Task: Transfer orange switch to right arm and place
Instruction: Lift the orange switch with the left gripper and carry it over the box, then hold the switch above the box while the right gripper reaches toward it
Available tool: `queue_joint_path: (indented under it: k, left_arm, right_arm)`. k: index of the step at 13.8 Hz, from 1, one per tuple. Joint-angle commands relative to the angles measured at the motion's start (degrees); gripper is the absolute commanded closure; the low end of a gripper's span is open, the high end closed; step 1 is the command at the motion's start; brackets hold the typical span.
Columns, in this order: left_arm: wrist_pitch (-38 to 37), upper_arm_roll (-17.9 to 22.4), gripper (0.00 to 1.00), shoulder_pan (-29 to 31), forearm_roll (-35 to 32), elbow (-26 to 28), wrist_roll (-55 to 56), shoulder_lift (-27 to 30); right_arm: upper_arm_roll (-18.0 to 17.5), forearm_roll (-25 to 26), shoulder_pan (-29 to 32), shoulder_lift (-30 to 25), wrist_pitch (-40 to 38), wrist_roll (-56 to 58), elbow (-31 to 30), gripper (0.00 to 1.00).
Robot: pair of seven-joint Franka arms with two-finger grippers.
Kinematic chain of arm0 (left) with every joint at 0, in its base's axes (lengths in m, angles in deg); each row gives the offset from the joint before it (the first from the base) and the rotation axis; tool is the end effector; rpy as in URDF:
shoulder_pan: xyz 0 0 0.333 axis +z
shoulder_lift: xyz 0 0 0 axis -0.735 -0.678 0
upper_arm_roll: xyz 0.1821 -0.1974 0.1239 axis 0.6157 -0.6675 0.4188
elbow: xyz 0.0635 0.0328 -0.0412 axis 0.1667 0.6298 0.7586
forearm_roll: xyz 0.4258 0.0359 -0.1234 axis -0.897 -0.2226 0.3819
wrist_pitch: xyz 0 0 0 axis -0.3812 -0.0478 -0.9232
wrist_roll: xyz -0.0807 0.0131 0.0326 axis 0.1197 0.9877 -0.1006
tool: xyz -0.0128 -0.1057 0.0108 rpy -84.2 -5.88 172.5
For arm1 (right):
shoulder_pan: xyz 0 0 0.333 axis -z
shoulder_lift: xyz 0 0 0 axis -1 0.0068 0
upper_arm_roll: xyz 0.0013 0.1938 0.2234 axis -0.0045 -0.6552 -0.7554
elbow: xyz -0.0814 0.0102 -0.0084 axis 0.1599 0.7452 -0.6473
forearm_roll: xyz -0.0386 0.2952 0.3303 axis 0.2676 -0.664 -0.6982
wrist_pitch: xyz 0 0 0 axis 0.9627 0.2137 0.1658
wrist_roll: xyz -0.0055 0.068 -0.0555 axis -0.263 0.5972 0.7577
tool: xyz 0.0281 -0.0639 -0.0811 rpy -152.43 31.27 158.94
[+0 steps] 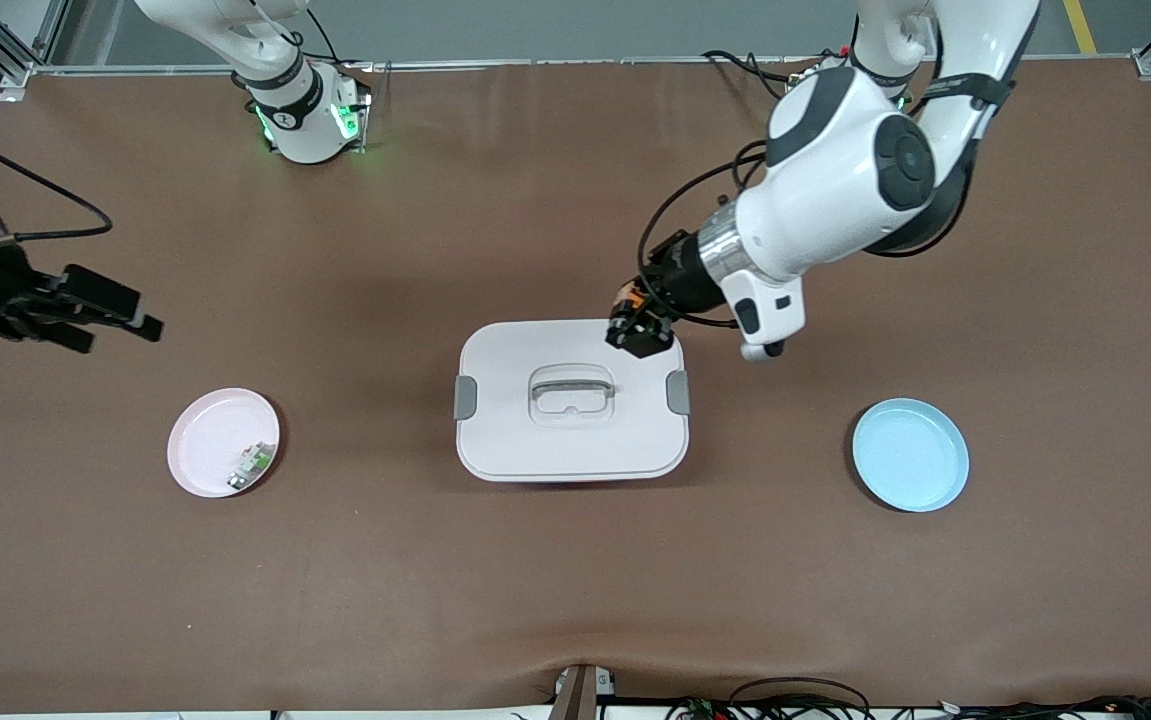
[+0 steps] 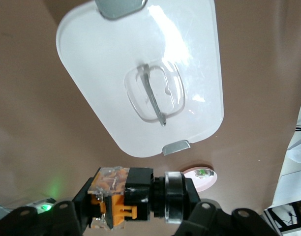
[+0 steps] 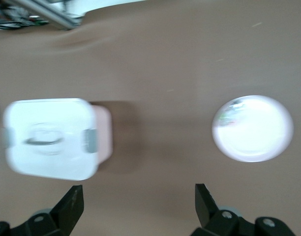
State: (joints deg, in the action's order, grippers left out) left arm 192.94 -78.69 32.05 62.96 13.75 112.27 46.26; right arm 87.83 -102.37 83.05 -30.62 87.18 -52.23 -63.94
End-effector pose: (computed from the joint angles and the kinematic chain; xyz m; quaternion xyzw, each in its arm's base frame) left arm 0.5863 -0.4296 0.4664 0.7702 0.5669 -0.1798 0.2305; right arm 0.6630 0.0471 0.5949 -0.9796 0.0067 -0.0180 0.1998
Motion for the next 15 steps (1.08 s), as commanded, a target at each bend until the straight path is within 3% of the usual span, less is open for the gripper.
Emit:
queue_joint_path:
  k: [1,3,6,8,15]
  left_arm:
    - [5.1,0.4,0.61,-3.3,-0.7,-0.8,9.9,-1.9]
    - [7.8,0.4,0.61,-5.6,-0.7,-1.0,13.0,-3.2]
    - [12.1,0.6,0.61,-8.6,-0.8,-1.0,17.1,-5.1]
    - [14.6,0.8,0.61,-10.7,-1.0,-1.0,19.6,-5.4]
    - [18.6,0.8,0.61,-13.0,-2.1,-2.6,25.1,-7.4]
  right_arm:
    - [0.0,-15.3,-1.8,-3.6,10.1,-3.9,-11.7,0.00]
    - [-0.4,-16.1,-6.4,-8.3,20.1,-4.2,-21.8,0.00]
    - [-0.5,-19.7,-12.5,-11.2,29.5,-4.5,-29.8,0.00]
    - [-0.5,-22.3,-15.2,-12.0,31.8,-4.2,-32.1,0.00]
    - [-0.5,-22.3,-20.8,-13.6,33.7,-1.4,-37.5,0.00]
